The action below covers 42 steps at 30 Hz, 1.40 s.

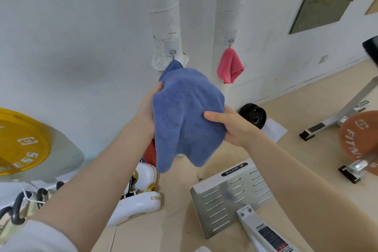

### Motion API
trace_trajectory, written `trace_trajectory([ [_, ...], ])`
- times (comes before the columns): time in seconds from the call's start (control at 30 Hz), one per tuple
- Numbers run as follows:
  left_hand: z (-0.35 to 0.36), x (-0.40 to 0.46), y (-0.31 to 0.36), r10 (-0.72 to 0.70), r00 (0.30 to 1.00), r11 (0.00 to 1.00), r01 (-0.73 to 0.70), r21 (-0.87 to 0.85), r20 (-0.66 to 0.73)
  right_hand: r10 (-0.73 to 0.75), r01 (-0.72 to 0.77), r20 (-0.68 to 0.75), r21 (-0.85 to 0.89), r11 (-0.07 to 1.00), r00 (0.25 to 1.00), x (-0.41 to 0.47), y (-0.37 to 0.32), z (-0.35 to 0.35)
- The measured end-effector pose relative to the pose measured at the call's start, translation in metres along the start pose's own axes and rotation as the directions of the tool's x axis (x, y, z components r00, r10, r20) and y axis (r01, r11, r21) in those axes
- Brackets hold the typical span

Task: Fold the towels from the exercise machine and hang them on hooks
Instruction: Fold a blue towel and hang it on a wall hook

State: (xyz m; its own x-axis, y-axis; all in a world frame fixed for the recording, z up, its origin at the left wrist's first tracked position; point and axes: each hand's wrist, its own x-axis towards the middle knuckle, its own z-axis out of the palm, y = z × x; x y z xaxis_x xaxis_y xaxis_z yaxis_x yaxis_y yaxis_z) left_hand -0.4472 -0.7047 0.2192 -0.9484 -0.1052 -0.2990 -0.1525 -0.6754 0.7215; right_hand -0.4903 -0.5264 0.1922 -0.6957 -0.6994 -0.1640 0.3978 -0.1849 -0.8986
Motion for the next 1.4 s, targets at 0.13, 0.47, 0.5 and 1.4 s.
trace_trajectory([
  [0.13, -0.027, -0.007, -0.020, -0.151, 0.984, 0.987, 0.156, -0.041, 0.095, -0.114, 0.120, -0.121, 0.041, 0.992, 0.986, 0.007, 0.000, 0.012],
  [0.47, -0.037, -0.026, -0.020, -0.097, 0.985, 0.921, 0.035, 0.388, 0.141, 0.068, -0.003, -0.263, 0.242, 0.970, 0.962, -0.005, 0.003, 0.010],
  [0.5, -0.037, -0.026, -0.018, -0.085, 0.986, 0.921, 0.023, 0.389, 0.143, 0.082, -0.016, -0.277, 0.233, 0.972, 0.957, -0.005, 0.005, 0.009],
  [1.4, -0.092, -0.047, -0.003, -0.109, 0.993, 0.437, 0.014, 0.899, 0.038, -0.145, -0.335, -0.385, -0.899, 0.281, 0.911, -0.007, 0.046, 0.051],
])
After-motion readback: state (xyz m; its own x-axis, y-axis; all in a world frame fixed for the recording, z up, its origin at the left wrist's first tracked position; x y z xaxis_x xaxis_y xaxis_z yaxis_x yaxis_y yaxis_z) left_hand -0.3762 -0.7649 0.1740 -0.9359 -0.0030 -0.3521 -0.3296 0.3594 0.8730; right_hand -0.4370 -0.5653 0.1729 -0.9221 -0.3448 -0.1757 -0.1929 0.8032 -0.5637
